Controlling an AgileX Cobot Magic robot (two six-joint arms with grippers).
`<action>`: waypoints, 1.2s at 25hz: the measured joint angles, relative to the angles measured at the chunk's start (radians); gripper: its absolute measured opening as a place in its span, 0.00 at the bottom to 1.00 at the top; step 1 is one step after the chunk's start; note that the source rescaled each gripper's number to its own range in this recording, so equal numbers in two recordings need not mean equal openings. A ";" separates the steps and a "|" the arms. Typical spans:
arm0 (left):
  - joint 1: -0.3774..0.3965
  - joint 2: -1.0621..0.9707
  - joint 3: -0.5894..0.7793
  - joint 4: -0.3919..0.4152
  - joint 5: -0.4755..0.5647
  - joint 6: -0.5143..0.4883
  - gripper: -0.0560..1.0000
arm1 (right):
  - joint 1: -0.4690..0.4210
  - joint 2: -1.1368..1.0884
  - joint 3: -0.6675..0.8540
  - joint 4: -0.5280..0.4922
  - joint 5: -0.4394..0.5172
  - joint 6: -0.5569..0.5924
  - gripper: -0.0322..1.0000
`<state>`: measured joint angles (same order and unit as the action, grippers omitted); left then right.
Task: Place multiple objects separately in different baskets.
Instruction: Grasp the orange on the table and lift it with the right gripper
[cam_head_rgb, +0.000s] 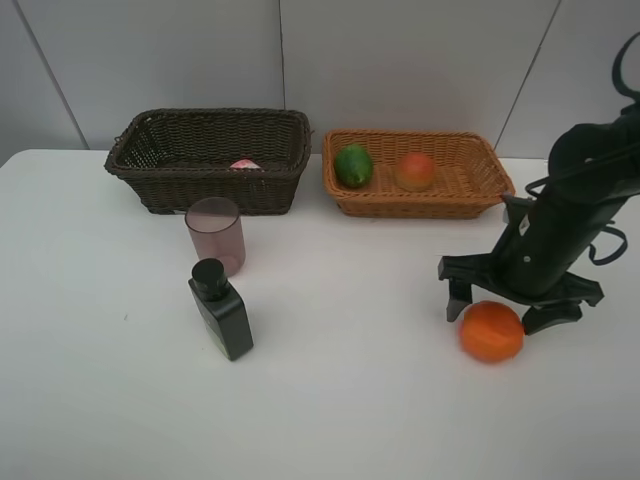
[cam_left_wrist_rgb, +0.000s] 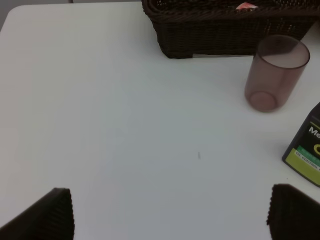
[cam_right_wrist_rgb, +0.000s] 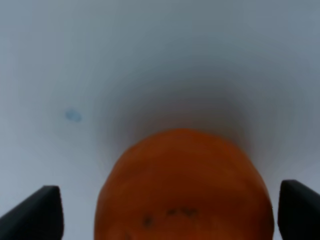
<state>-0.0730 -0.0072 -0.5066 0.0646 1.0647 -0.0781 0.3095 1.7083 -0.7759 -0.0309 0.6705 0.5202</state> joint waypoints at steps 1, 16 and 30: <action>0.000 0.000 0.000 0.000 0.000 0.000 1.00 | 0.000 0.000 0.002 0.000 0.000 0.004 0.89; 0.000 0.000 0.000 0.000 0.000 0.000 1.00 | 0.000 0.045 0.006 0.000 -0.036 0.007 0.89; 0.000 0.000 0.000 0.000 0.000 0.000 1.00 | 0.000 0.094 0.006 0.000 -0.036 0.008 0.65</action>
<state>-0.0730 -0.0072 -0.5066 0.0646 1.0647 -0.0781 0.3095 1.8026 -0.7702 -0.0309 0.6347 0.5286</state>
